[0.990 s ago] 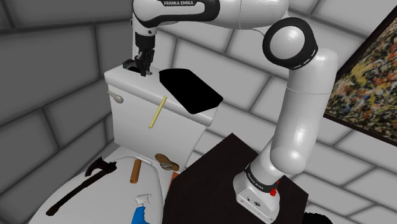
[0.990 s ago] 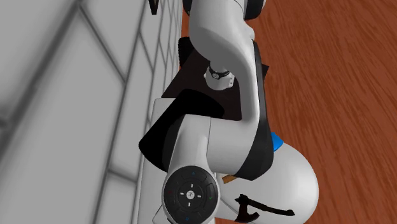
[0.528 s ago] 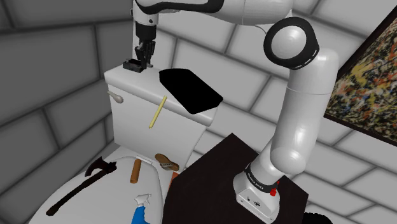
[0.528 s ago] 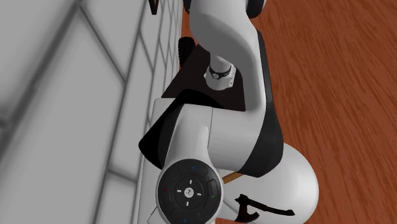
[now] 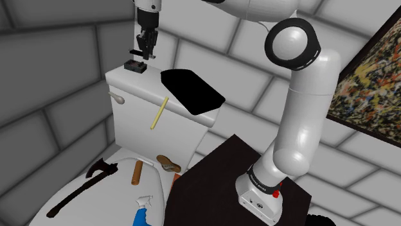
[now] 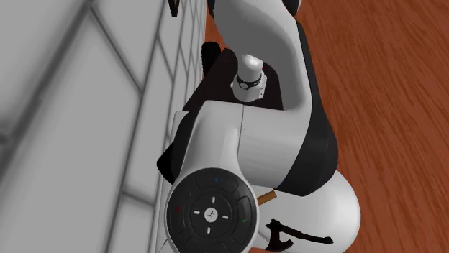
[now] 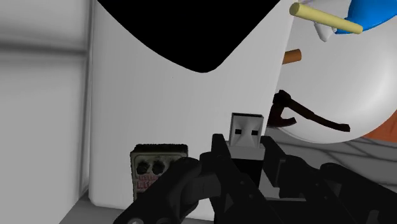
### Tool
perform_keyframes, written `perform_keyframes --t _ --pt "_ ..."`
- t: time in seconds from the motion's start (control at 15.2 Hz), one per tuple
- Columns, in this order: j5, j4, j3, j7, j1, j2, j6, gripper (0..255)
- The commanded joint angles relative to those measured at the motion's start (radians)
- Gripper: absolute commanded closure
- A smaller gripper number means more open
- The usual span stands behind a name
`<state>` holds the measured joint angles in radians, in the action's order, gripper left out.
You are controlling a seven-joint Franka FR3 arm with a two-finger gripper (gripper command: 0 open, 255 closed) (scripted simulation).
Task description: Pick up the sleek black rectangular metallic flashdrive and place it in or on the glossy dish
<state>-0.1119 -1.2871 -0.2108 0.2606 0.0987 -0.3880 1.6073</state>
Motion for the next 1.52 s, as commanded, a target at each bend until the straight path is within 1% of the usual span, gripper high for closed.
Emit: perform_keyframes --t 0.0,0.13,0.33,0.73,1.19,1.45 --pt "0.000 0.017 0.000 0.002 0.000 0.001 -0.018 255" --pt "0.019 -0.124 0.002 0.022 -0.027 0.100 0.026 255" --pt "0.045 -0.301 0.011 0.058 -0.061 0.233 0.074 255" --pt "0.084 -0.582 0.046 0.142 -0.106 0.471 0.126 255" --pt "0.099 -0.848 0.113 0.254 -0.142 0.737 0.130 255" --pt "0.099 -0.900 0.113 0.251 -0.140 0.735 0.184 255"
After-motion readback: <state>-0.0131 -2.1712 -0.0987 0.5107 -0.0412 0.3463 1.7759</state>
